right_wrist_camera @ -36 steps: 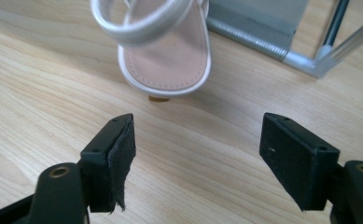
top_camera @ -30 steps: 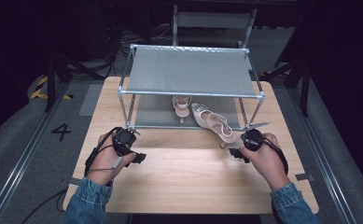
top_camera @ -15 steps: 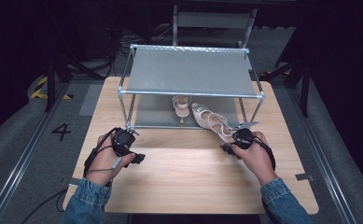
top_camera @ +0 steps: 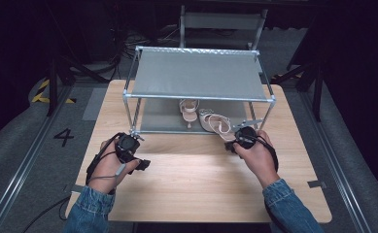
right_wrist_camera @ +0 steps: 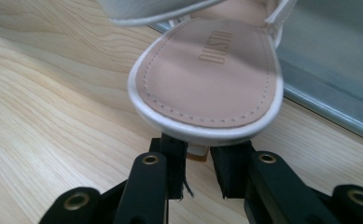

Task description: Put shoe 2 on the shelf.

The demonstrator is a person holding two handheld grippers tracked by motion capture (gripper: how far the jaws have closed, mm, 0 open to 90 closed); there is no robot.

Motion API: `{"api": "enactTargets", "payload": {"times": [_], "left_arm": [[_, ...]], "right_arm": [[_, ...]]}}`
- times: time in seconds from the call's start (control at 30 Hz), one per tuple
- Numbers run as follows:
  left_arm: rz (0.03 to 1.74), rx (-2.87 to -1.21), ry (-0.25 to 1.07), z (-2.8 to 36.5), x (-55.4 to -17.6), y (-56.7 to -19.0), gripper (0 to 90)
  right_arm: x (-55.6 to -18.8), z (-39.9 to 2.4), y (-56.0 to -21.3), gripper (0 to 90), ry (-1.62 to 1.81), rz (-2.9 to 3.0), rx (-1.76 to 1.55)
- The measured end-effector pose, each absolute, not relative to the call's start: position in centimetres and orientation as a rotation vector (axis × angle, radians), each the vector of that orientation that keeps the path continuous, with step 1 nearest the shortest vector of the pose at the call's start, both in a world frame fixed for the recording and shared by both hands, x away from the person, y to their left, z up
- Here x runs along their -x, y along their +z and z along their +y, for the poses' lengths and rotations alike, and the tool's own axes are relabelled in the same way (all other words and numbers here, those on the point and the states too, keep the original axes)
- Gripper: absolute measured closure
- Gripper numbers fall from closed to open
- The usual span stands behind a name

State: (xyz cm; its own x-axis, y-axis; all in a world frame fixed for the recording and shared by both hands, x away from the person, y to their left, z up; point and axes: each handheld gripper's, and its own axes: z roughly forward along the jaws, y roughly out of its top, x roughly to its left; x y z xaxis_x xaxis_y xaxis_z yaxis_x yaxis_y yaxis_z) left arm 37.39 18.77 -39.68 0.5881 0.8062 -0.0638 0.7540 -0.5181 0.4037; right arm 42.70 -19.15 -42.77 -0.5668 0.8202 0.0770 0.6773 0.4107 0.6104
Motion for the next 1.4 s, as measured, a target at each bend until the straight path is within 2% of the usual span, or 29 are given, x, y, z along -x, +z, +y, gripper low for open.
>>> {"api": "enactTargets", "payload": {"times": [0.7,1.4], "left_arm": [[1.314,-2.396,0.193,20.5,-36.2,-39.7,31.1],[1.301,-2.404,0.174,20.4,-36.5,-39.9,31.0]], "right_arm": [[-45.6,-13.1,-43.4,79.0,0.931,2.532,-1.261],[-49.0,-13.4,-43.5,78.6,0.941,2.396,-1.262]]}}
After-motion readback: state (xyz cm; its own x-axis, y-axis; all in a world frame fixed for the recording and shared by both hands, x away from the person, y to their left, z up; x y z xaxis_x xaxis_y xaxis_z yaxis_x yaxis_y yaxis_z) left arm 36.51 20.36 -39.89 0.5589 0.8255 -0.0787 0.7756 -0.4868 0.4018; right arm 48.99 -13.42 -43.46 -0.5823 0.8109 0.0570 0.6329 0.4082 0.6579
